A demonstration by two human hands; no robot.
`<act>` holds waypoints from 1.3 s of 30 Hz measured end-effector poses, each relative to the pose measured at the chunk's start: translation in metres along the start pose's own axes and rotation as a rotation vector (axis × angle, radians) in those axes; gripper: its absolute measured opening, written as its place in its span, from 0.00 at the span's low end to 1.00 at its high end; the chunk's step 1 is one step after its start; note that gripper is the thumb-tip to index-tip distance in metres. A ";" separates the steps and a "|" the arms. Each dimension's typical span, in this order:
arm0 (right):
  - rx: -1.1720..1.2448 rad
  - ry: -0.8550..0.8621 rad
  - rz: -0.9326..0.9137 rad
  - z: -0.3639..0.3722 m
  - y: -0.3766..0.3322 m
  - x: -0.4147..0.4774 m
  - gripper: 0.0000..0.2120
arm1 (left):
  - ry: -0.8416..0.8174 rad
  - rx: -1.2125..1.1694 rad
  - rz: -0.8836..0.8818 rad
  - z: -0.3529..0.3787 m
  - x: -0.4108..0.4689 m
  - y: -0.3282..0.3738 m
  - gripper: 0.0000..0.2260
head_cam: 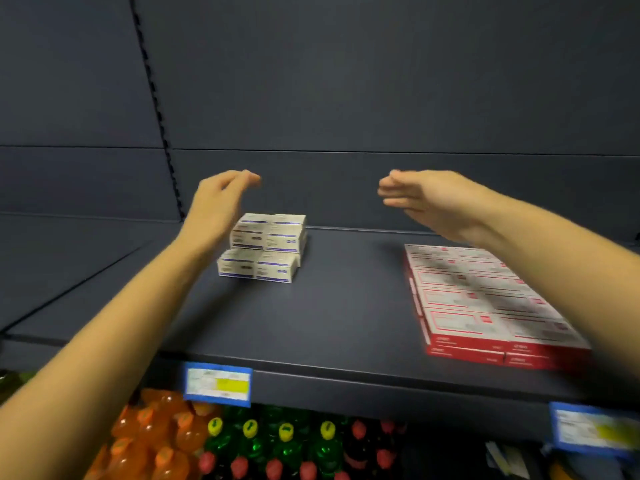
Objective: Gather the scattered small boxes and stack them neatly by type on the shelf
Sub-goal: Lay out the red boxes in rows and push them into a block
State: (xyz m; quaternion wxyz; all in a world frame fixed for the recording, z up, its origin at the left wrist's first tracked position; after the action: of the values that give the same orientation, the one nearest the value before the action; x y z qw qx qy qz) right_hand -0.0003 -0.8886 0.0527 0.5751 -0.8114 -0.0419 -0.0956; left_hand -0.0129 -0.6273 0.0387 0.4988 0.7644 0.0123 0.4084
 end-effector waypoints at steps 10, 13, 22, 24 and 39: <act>0.260 0.302 0.264 0.136 0.024 0.021 0.22 | -0.237 -0.246 -0.661 -0.004 0.024 -0.107 0.27; 0.336 0.353 0.379 0.159 0.037 0.026 0.32 | -0.271 -0.327 -0.679 0.010 0.028 -0.110 0.29; 0.415 0.289 0.407 0.193 0.048 0.032 0.24 | -0.382 -0.425 -0.805 0.038 0.024 -0.116 0.24; 0.405 0.311 0.409 0.193 0.049 0.033 0.22 | -0.375 -0.430 -0.819 0.041 0.025 -0.118 0.23; 0.342 0.310 0.385 0.181 0.053 -0.019 0.20 | -0.387 -0.433 -0.834 0.011 -0.018 -0.107 0.21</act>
State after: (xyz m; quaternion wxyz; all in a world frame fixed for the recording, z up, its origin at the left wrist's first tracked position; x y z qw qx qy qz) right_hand 0.0095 -0.7348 -0.0579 0.7104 -0.6716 0.1853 -0.0992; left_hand 0.0236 -0.5892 -0.0571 0.7595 0.6352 0.1392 0.0186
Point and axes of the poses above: each hand's wrist, its own x-axis towards the middle knuckle, its own z-axis out of the palm, y = z × x, the point moved 3 cm from there along x, towards the middle knuckle, and after that the axes turned 15 degrees about y, right-handed, at the moved point
